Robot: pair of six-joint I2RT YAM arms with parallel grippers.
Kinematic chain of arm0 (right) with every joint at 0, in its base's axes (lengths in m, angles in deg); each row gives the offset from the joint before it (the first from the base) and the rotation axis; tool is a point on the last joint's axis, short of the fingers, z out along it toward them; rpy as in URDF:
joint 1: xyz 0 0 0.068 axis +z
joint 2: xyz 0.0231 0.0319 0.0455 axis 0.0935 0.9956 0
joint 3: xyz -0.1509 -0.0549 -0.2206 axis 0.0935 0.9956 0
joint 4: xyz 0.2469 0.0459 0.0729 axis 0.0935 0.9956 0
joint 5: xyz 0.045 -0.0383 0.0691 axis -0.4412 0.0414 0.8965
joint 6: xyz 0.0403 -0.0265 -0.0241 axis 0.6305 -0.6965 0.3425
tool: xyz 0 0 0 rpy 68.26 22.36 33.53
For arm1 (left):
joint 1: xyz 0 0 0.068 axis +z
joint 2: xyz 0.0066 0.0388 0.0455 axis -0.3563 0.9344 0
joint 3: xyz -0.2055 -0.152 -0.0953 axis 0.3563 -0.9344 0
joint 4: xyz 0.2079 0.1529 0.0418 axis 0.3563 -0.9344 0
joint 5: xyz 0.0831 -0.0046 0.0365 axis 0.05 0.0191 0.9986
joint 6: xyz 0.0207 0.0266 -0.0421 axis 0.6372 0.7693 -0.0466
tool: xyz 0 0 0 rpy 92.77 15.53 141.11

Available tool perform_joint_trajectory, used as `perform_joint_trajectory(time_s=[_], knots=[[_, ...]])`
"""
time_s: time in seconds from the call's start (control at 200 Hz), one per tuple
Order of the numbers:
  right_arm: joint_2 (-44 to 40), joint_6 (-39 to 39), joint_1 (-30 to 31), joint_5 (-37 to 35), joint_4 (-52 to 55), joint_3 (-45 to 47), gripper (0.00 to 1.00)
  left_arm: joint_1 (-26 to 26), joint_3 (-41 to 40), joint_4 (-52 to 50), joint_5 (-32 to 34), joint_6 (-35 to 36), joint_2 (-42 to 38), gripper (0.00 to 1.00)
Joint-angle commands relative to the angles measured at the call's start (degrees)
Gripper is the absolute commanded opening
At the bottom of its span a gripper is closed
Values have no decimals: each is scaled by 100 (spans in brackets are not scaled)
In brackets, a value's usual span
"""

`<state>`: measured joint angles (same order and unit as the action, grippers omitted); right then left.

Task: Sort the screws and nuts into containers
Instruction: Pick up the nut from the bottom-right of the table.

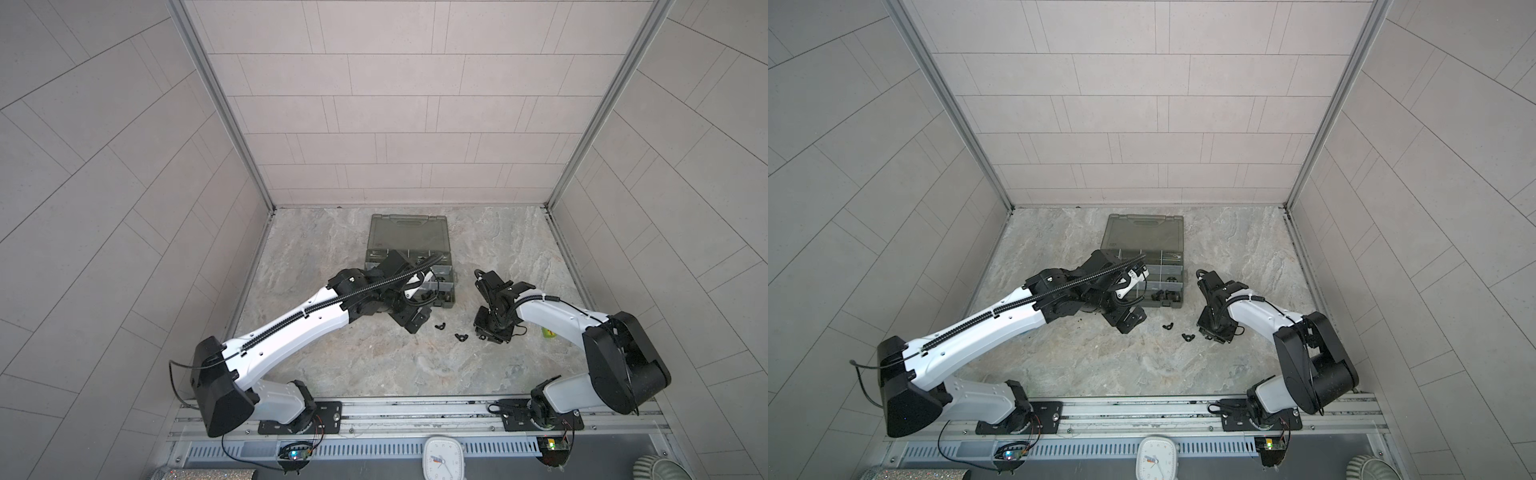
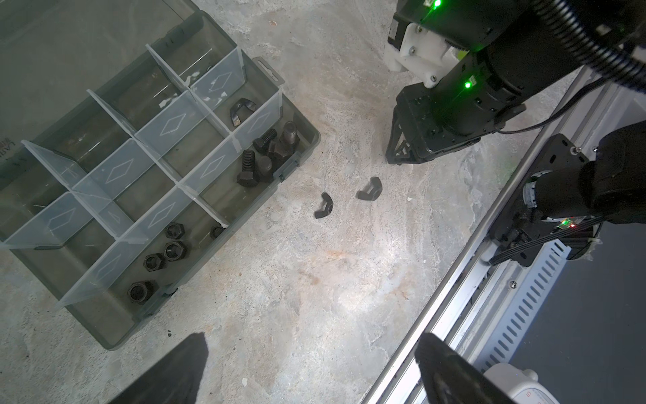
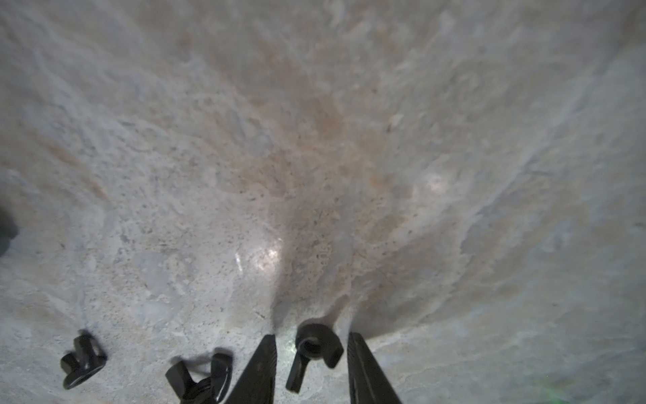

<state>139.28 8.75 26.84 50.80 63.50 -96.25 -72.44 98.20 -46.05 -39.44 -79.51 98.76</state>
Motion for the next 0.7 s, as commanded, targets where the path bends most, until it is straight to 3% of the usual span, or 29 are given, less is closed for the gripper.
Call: perform_joint_trajectory(time_s=[0.0, 0.696], knots=[[66, 174, 38, -64, 47, 43, 35, -24, -79, -81, 88, 63, -125, 100], [256, 17, 41, -73, 104, -124, 18, -20, -139, -100, 214, 86, -121, 100]])
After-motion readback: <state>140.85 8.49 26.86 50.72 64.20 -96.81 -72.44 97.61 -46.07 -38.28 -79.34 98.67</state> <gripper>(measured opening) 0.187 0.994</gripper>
